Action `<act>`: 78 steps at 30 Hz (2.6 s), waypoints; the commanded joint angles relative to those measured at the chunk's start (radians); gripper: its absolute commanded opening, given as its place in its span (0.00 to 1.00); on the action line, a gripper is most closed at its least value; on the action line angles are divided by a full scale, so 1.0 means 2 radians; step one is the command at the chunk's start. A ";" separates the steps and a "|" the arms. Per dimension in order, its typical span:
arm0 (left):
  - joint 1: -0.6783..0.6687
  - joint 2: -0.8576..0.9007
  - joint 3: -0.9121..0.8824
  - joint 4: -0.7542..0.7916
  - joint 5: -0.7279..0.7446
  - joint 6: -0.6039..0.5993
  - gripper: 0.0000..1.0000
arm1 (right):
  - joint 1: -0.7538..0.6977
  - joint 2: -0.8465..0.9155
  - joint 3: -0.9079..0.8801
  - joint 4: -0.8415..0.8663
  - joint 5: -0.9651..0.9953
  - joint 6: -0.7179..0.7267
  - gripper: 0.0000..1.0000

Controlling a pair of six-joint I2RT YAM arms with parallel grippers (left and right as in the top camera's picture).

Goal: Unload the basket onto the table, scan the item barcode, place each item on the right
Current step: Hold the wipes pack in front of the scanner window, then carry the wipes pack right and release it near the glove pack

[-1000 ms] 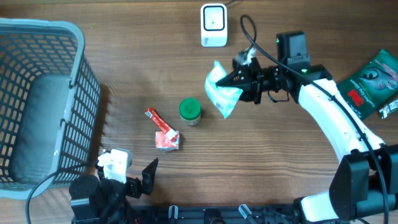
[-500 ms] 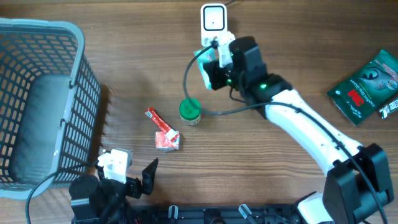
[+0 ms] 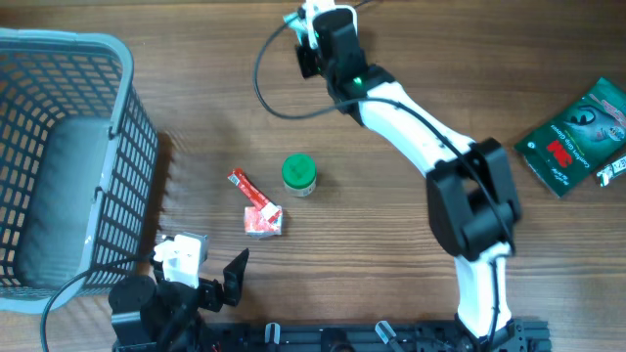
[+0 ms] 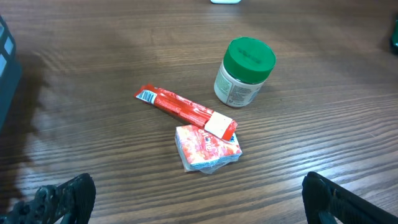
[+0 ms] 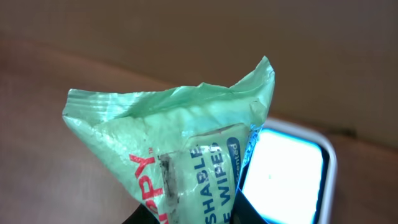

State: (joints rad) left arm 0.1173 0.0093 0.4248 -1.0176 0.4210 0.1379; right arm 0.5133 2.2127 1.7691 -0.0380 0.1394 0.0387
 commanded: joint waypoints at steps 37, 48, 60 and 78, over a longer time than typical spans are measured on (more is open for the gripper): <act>0.001 -0.002 -0.001 0.001 0.008 0.006 1.00 | -0.402 0.037 0.097 -0.347 0.047 0.100 0.52; 0.001 -0.002 -0.001 0.001 0.008 0.006 1.00 | -0.402 -0.133 0.105 -0.393 -0.158 0.143 0.99; 0.001 -0.002 -0.001 0.001 0.008 0.006 1.00 | -0.200 -0.247 0.091 -0.589 -0.294 0.080 1.00; 0.001 -0.002 -0.001 0.001 0.008 0.006 1.00 | 0.043 -0.145 0.075 -0.612 -0.085 0.245 1.00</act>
State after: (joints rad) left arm 0.1173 0.0093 0.4248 -1.0180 0.4210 0.1379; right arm 0.5903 1.8984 1.9209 -1.2602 -0.0872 0.5194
